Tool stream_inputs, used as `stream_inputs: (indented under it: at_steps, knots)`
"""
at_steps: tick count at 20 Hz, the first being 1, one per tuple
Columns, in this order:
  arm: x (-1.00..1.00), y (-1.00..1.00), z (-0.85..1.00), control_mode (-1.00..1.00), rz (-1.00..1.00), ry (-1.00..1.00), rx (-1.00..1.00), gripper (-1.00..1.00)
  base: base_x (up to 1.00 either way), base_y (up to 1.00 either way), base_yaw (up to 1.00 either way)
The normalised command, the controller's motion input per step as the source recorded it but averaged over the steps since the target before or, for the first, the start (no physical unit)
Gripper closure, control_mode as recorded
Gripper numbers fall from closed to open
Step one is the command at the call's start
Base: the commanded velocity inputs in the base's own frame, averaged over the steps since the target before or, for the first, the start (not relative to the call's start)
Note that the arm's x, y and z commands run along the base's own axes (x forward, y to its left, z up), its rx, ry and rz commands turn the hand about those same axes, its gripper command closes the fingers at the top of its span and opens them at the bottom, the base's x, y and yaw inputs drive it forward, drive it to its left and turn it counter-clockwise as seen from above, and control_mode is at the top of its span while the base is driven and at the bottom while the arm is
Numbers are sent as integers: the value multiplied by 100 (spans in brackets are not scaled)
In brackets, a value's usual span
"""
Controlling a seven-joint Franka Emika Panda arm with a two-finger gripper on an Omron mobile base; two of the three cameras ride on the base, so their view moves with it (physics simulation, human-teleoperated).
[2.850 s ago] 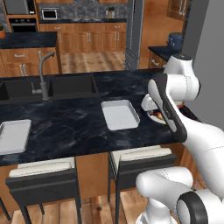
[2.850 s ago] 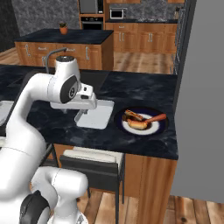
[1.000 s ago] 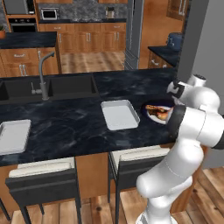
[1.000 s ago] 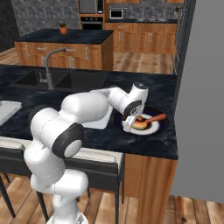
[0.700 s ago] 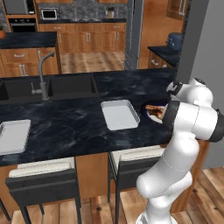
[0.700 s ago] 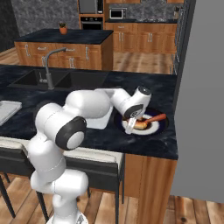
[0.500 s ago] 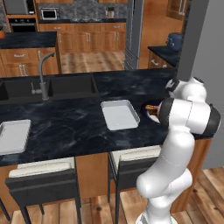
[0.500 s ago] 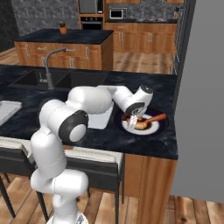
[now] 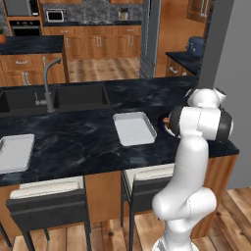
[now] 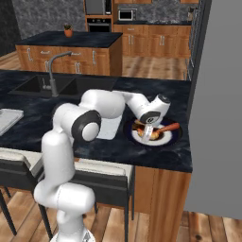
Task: Place one cooked food and one vegetable from the large plate to each tupperware container.
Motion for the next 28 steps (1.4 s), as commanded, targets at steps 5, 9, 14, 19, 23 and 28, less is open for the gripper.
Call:
stream_inputs:
  at_steps: [5,9,14,19,23,28]
  knots:
    - [31,-1,-28,-100,0,0,0,-100,0,0,0]
    - [29,-20,-26,-100,0,0,0,-100,0,0,0]
    - [34,-7,-25,-100,0,0,0,-100,0,0,0]
    - [31,-8,-26,-100,0,0,0,-100,0,0,0]
    - [6,-3,-76,-100,0,1,0,-100,0,0,0]
    - [0,15,-96,-100,0,1,0,100,0,0,0]
